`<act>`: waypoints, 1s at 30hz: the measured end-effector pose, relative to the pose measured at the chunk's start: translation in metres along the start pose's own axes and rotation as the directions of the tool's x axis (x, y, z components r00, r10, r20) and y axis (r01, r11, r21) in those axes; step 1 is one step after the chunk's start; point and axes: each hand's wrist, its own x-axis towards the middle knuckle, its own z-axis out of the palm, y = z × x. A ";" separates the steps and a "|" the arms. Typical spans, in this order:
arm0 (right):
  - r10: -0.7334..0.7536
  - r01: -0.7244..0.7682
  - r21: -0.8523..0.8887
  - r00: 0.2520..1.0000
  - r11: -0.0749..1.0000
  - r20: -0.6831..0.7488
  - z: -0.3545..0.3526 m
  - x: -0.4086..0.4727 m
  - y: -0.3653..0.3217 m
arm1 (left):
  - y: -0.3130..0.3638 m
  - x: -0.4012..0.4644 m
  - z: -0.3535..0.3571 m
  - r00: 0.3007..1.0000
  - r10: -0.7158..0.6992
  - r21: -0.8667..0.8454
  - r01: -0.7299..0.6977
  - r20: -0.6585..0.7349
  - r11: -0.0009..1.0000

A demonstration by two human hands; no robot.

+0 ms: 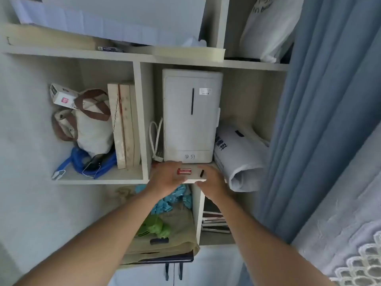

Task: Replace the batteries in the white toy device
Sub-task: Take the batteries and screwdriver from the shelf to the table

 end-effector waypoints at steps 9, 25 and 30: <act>-0.031 0.034 -0.118 0.999 0.992 0.027 0.009 0.026 0.033 | -0.028 0.022 0.027 0.989 0.003 0.014 -0.005 0.149 1.000; 0.001 0.009 0.100 0.996 0.995 -0.092 0.017 0.011 0.032 | -0.034 -0.019 0.027 0.987 0.100 0.004 -0.101 -0.126 0.995; -0.131 0.148 0.069 0.968 0.986 -0.215 0.036 -0.003 -0.032 | -0.040 -0.059 -0.023 0.951 -0.030 -0.203 -0.035 -0.306 0.978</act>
